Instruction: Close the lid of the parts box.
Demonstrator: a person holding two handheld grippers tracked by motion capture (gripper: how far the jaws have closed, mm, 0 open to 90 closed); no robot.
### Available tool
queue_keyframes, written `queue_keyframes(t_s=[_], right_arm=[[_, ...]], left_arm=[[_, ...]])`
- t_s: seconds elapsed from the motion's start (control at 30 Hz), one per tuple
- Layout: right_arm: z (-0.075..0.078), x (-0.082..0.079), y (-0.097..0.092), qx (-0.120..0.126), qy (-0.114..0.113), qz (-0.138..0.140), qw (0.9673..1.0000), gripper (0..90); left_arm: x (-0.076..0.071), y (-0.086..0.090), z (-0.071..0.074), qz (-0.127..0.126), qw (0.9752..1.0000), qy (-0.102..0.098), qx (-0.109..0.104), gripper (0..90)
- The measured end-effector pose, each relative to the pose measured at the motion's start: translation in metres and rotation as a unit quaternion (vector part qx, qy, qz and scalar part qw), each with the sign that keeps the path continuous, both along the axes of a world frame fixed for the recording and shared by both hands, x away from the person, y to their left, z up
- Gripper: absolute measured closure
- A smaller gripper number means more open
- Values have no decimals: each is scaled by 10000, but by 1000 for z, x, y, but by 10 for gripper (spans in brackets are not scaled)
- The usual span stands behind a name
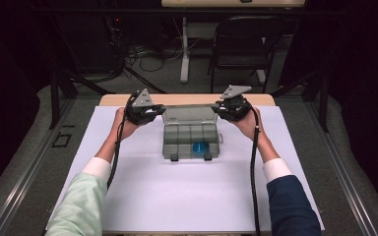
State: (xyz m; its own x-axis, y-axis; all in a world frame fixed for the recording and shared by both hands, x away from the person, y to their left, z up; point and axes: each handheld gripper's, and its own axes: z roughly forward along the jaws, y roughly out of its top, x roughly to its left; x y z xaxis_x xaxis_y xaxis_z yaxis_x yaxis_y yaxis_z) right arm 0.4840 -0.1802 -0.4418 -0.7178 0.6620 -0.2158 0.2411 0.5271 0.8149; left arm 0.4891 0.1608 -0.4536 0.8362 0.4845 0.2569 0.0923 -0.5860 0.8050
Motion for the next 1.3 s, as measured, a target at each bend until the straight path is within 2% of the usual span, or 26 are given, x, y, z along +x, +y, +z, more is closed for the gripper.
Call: queue_keyframes(t_s=[0.23, 0.6, 0.97, 1.1, 1.17, 1.2, 1.23, 1.3], right_arm=[[-1, -7, 1, -140, -58, -7, 9999, 708], [-6, -18, 2, -206, -205, -32, 9996, 700], [-14, -29, 1, -185, -306, -27, 9994, 692], [-16, -31, 1, -181, -312, -32, 9993, 697], [-17, -31, 1, -189, -336, -25, 9993, 698], [-17, -31, 1, -185, -336, -30, 9993, 698], [-17, -32, 1, -182, -345, -28, 9992, 699], [-17, -32, 1, -190, -354, -31, 9992, 699]], left_arm=[[-7, -3, 1, 12, 9999, -65, 149, 791], [-20, -5, -6, 42, 9996, -257, 92, 756], [-28, -6, -11, 52, 9994, -335, 89, 739], [-29, -5, -12, 54, 9995, -300, 85, 723], [-29, -5, -11, 19, 9996, -270, 96, 670], [-30, -5, -11, -1, 9997, -226, 109, 614], [-30, -5, -10, -48, 9999, -129, 98, 499], [-34, -6, -8, -4, 9999, -86, 84, 359]])
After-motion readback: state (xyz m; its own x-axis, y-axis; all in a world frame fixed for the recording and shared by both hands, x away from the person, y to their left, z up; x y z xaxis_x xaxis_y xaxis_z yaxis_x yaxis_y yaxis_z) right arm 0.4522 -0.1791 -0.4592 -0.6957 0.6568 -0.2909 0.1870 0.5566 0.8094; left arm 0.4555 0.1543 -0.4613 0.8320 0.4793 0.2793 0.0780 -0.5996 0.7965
